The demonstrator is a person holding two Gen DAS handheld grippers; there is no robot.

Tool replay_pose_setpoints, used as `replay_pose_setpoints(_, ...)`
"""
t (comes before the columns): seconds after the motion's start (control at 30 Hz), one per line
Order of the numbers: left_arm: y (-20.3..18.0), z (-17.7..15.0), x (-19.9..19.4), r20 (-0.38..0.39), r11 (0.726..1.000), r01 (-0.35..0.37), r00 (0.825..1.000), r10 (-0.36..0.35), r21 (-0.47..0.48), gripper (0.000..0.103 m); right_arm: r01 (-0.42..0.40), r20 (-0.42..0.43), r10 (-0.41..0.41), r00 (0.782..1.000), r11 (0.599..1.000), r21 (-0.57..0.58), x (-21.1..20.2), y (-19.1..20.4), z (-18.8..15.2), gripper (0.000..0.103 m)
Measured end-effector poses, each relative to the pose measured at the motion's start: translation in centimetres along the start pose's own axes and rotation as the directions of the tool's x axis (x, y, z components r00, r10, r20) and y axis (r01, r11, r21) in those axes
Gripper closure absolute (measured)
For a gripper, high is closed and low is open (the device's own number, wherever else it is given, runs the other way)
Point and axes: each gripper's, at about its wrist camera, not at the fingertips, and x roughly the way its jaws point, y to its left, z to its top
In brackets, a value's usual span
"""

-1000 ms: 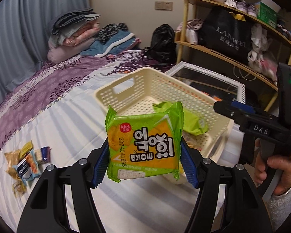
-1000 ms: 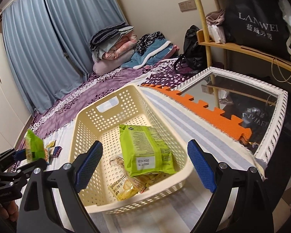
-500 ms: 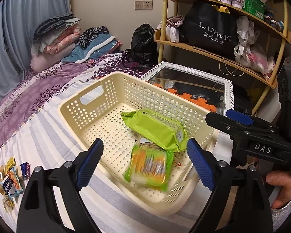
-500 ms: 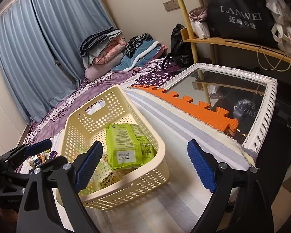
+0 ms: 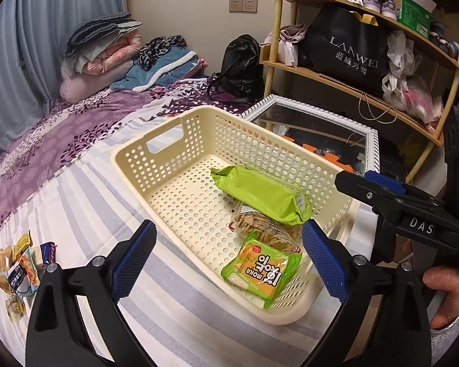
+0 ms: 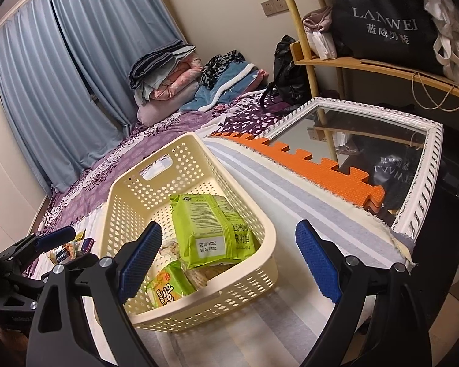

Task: Organize snacks
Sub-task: 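Lower the green moka wafer pack into the basket and open the left tool, then move both open tools back to the snack pile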

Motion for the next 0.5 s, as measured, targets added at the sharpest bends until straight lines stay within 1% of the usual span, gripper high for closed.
replay_pose_setpoints(0.27, 1.2, -0.2, -0.8, 0.005, 0.999, -0.014, 1.0, 0.015, -0.029, 0.005, -0.015, -0.002, 0.015, 1.0, 1.0, -0.021, 0.1, 1.6, 0.0, 0.015)
replay_pose_setpoints(0.5, 3.3, -0.7, -1.8, 0.008, 0.996, -0.039, 0.999, 0.04, -0.077, 0.005, -0.038, -0.004, 0.038, 0.999, 0.998, -0.049, 0.2, 3.5, 0.0, 0.014)
